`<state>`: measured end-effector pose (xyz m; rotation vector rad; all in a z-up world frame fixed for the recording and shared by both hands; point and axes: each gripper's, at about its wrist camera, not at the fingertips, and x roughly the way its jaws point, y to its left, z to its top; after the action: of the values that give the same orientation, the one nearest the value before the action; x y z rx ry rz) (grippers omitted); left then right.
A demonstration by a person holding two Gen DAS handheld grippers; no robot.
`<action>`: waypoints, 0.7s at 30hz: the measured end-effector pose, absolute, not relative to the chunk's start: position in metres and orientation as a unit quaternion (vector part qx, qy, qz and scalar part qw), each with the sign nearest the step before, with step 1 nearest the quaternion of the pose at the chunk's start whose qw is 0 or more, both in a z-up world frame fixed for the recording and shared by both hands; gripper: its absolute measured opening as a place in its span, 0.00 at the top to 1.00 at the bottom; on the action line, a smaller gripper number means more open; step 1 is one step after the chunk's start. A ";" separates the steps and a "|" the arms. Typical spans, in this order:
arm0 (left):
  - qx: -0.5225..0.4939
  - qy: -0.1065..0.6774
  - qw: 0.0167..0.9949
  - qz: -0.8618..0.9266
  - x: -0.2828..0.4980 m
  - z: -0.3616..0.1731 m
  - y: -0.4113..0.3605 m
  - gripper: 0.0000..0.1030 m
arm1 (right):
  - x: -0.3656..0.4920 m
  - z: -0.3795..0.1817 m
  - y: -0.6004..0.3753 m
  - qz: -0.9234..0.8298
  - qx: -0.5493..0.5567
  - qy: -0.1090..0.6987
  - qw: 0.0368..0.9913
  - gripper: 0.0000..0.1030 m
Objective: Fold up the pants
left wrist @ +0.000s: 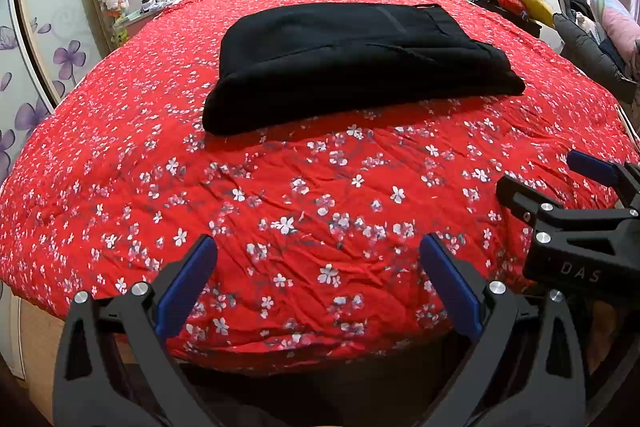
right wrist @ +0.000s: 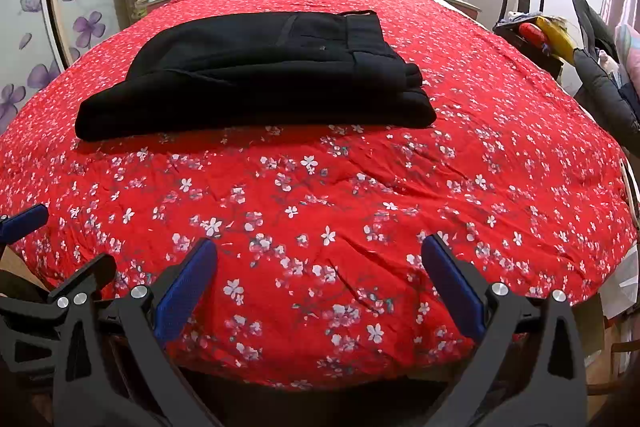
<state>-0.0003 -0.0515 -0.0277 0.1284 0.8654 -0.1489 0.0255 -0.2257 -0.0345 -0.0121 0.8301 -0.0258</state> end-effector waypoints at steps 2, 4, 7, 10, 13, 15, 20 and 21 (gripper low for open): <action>0.061 0.419 0.903 -0.072 0.000 -0.028 -0.051 0.02 | 0.025 -0.035 -0.226 -0.013 -0.006 0.403 0.915 0.01; 0.060 0.419 0.903 -0.071 0.000 -0.028 -0.050 0.02 | 0.025 -0.035 -0.226 -0.012 -0.005 0.404 0.915 0.01; 0.060 0.420 0.903 -0.071 0.000 -0.029 -0.049 0.02 | 0.025 -0.035 -0.227 -0.012 -0.006 0.404 0.915 0.01; 0.060 0.420 0.903 -0.072 -0.001 -0.029 -0.049 0.02 | 0.025 -0.035 -0.227 -0.012 -0.006 0.404 0.915 0.01; 0.060 0.420 0.903 -0.072 -0.001 -0.029 -0.049 0.02 | 0.025 -0.035 -0.227 -0.012 -0.006 0.404 0.915 0.01; 0.060 0.420 0.903 -0.071 0.000 -0.028 -0.049 0.02 | 0.025 -0.035 -0.227 -0.012 -0.006 0.404 0.915 0.01; 0.059 0.420 0.903 -0.072 -0.001 -0.029 -0.049 0.02 | 0.025 -0.035 -0.227 -0.012 -0.005 0.404 0.915 0.01; 0.059 0.419 0.903 -0.072 -0.001 -0.029 -0.048 0.02 | 0.026 -0.035 -0.227 -0.012 -0.006 0.404 0.915 0.01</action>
<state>-0.0009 -0.0484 -0.0289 0.1220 0.8665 -0.1482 0.0258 -0.2273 -0.0349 -0.0117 0.8325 -0.0240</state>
